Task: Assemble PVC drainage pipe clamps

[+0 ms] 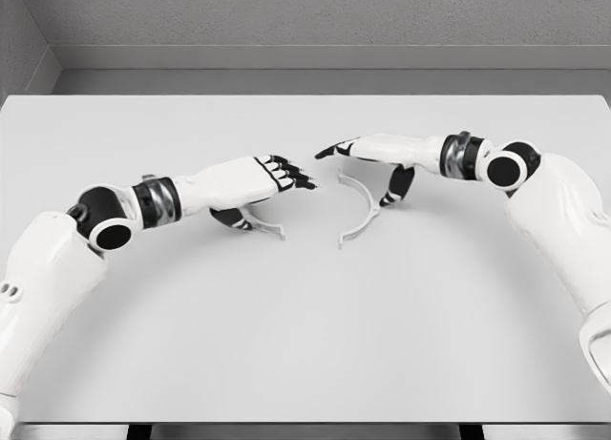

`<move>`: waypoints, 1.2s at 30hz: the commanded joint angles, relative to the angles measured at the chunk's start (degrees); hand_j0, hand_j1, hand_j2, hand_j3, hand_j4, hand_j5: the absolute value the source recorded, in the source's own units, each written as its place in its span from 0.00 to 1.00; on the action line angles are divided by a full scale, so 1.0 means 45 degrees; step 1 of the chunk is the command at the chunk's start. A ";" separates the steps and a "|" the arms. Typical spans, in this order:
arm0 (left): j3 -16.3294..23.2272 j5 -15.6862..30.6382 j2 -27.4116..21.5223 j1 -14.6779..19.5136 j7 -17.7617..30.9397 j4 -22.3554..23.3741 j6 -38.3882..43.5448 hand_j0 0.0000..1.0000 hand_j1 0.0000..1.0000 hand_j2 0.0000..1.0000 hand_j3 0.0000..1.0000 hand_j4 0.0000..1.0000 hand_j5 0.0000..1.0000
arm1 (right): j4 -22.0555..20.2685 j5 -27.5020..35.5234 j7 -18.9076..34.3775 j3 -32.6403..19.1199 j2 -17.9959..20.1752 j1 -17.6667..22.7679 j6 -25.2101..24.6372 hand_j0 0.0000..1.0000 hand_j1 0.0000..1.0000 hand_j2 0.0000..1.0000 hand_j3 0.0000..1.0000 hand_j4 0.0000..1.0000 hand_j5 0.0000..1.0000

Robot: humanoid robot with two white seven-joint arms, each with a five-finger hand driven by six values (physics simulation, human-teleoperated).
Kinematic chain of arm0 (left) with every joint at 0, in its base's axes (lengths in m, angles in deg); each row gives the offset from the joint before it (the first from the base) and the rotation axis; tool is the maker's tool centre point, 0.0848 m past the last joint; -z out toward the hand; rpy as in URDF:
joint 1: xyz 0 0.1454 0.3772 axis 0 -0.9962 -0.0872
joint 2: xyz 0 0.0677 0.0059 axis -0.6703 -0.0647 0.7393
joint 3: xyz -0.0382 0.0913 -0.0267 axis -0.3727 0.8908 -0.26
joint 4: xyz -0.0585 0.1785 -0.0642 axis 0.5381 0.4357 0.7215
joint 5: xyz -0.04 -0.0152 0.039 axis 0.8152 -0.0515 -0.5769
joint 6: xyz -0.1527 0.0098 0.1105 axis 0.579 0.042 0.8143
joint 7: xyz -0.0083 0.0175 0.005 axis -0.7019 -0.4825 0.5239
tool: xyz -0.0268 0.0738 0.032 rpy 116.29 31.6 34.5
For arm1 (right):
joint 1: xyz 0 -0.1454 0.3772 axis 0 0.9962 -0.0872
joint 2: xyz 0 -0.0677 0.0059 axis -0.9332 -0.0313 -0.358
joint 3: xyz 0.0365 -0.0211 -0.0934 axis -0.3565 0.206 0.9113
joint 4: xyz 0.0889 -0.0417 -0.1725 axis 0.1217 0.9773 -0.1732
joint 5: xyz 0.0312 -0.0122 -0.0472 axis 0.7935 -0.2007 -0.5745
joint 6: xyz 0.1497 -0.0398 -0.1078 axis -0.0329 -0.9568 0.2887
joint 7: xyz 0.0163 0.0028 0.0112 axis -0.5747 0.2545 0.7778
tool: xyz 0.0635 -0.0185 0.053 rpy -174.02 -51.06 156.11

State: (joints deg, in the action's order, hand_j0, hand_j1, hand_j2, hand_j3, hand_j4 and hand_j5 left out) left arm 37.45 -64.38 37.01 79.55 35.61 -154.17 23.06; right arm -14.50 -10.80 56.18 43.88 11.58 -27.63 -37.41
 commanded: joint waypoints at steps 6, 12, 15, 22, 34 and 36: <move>-0.0227 0.0030 -0.1681 0.0586 -0.0023 0.0101 0.0026 1.00 1.00 1.00 1.00 1.00 1.00 | -0.0031 0.0134 0.0042 -0.0012 -0.0038 0.0039 -0.0029 1.00 1.00 1.00 1.00 1.00 1.00; -0.0012 -0.0516 -0.0569 0.1602 -0.0003 0.1273 0.0026 1.00 1.00 1.00 1.00 1.00 1.00 | -0.0070 0.0134 0.0042 0.0008 -0.0136 0.0039 -0.0029 1.00 1.00 1.00 1.00 1.00 1.00; -0.0012 -0.0790 -0.0216 0.1641 -0.0003 0.1527 0.0026 1.00 1.00 1.00 1.00 1.00 1.00 | -0.0070 0.0134 0.0042 0.0008 -0.0234 0.0039 -0.0029 1.00 1.00 1.00 1.00 1.00 1.00; 0.0008 -0.0868 0.0232 0.2148 -0.0003 0.2209 0.0026 1.00 1.00 1.00 1.00 1.00 1.00 | -0.0070 0.0134 0.0042 0.0027 -0.0448 0.0039 -0.0029 1.00 1.00 1.00 1.00 1.00 1.00; -0.0012 -0.1806 0.1131 0.2266 -0.0023 0.2952 0.0026 1.00 1.00 1.00 1.00 1.00 1.00 | 0.0008 0.0134 0.0042 -0.1828 0.1661 0.0196 -0.0029 1.00 1.00 1.00 1.00 1.00 1.00; 0.0008 -0.1825 0.1210 0.2285 -0.0004 0.3090 0.0026 1.00 1.00 1.00 1.00 1.00 1.00 | 0.0008 0.0153 0.0042 -0.1828 0.1856 0.0156 -0.0029 1.00 1.00 1.00 1.00 1.00 1.00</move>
State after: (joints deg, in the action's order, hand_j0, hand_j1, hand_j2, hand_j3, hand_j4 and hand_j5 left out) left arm 37.55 -72.69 42.07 89.83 35.61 -140.79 23.04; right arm -14.42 -10.58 56.39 36.32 18.88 -27.19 -37.40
